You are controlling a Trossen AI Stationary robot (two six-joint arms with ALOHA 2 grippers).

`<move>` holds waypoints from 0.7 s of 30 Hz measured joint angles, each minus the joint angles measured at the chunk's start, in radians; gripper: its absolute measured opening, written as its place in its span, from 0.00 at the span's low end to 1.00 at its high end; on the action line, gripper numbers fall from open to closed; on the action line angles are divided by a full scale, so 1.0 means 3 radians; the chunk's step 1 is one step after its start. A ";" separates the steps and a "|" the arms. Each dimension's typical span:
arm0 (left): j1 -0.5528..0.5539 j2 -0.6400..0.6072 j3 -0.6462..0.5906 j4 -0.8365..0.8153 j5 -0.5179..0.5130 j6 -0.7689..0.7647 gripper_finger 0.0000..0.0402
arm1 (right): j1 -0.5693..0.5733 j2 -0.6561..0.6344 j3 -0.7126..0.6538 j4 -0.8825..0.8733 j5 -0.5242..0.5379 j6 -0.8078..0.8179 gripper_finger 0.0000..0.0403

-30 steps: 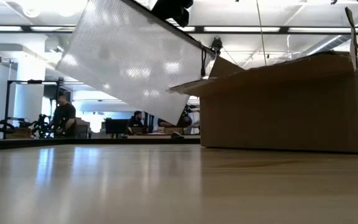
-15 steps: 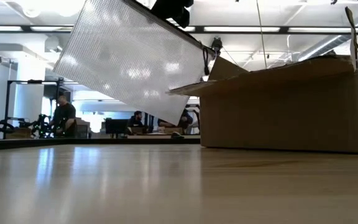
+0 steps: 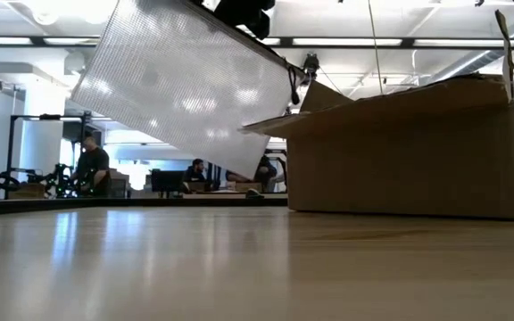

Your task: Unpack boxes

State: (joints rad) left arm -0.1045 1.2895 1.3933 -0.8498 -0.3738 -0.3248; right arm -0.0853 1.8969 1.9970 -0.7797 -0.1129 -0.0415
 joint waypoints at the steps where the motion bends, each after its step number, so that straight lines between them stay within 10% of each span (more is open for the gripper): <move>1: 0.0018 0.0024 0.0000 -0.0048 0.0015 -0.0001 0.37 | 0.0000 0.0000 0.0002 0.0000 0.0000 -0.0010 0.00; 21: 0.0181 0.0082 -0.0001 -0.0175 -0.0029 -0.0038 0.00 | -0.0006 0.0000 0.0067 0.0032 0.0002 -0.0022 0.00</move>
State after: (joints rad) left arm -0.0502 1.3141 1.3930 -0.9023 -0.3824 -0.3362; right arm -0.0872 1.8969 2.0171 -0.7700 -0.1123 -0.0483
